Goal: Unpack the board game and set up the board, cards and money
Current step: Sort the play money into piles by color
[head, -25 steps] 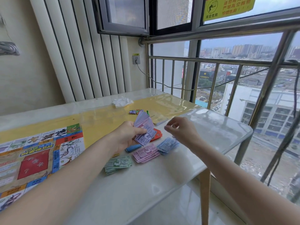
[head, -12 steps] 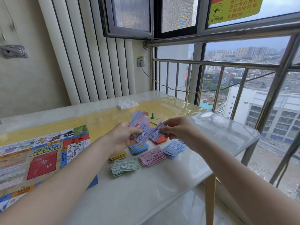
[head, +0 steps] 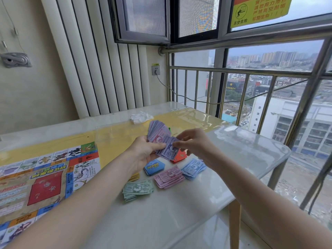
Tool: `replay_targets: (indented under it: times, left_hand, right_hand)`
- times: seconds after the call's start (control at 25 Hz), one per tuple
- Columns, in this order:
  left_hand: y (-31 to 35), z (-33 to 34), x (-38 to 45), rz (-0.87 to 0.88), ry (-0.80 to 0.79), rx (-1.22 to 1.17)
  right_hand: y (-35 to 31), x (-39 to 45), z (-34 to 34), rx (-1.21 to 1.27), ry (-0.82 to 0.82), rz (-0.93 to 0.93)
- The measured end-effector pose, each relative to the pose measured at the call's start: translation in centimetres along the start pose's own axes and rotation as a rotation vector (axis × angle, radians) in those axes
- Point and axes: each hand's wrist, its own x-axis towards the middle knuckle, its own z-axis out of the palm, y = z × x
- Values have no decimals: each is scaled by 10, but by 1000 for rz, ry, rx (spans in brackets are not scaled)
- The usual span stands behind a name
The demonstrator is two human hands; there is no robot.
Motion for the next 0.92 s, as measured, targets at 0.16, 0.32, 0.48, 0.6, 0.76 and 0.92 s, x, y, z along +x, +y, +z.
replay_targets:
  times: [0.16, 0.32, 0.48, 0.6, 0.76, 0.92]
  left_hand:
    - [0, 8, 3, -34, -43, -63]
    - [2, 12, 10, -33, -52, -101]
    - [3, 11, 17, -39, 18, -97]
    - [4, 21, 18, -22, -15, -97]
    - [4, 43, 18, -17, -74, -129]
    - [3, 60, 24, -36, -53, -138]
  right_hand:
    - [2, 3, -4, 50, 2, 31]
    - [1, 4, -22, 33, 0, 43]
    - [-1, 4, -49, 264, 16, 72]
    - [-1, 4, -48, 363, -38, 78]
    - [1, 7, -42, 146, -16, 97]
    - [5, 10, -55, 133, 44, 144]
